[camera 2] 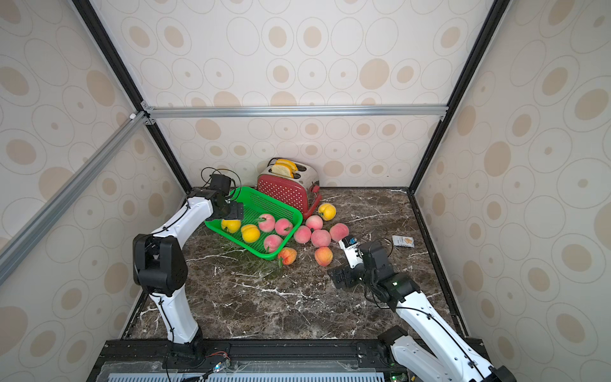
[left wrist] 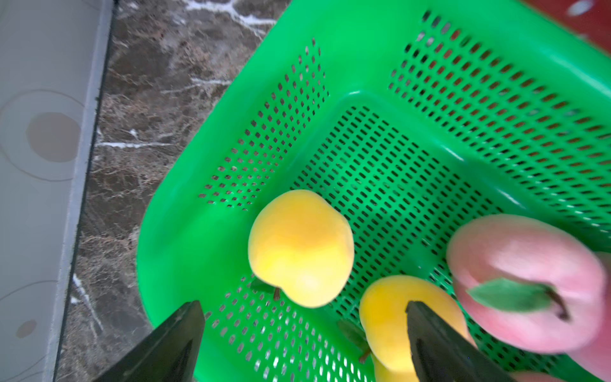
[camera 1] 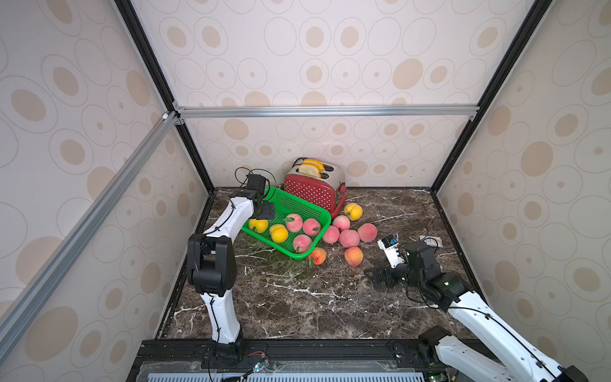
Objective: Put the peaches into the basket
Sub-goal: Place the peach in the basket, then pick up the peach from the center of the board.
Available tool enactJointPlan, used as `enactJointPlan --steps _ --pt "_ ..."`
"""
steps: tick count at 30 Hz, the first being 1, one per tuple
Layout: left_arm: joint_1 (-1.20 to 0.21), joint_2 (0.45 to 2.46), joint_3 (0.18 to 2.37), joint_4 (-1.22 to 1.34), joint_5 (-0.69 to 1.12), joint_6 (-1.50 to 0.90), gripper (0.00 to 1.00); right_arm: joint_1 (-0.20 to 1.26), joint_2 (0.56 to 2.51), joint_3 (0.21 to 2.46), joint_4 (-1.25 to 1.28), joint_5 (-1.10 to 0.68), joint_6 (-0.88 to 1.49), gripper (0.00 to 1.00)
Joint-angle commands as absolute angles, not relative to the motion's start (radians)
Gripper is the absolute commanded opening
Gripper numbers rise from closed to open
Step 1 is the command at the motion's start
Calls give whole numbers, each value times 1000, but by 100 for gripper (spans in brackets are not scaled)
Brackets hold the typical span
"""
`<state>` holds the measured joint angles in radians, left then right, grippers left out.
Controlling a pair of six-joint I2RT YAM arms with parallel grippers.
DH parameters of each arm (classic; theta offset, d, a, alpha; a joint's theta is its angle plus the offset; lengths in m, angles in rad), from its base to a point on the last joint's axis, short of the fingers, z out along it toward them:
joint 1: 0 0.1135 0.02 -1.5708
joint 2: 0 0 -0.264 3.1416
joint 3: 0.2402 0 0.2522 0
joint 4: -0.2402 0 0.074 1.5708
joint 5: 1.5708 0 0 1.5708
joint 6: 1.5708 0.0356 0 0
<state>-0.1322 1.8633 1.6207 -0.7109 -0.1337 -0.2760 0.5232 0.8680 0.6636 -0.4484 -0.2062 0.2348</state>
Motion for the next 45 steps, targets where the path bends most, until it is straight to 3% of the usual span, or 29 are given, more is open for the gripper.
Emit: enactJointPlan --steps 1,12,21,35,45 --pt "-157 1747 1578 -709 -117 -274 98 507 920 700 -443 -196 226 100" --pt "-332 1456 1320 -672 -137 -293 98 489 1206 796 -344 -167 189 100" --pt "-387 1290 1153 -653 -106 -336 99 490 1401 852 -242 -194 211 100" --pt "-434 1213 1067 -599 -72 -372 99 494 1592 892 -155 -251 239 99" --pt "-433 1227 1061 -583 -65 -376 99 497 1665 907 -128 -277 245 89"
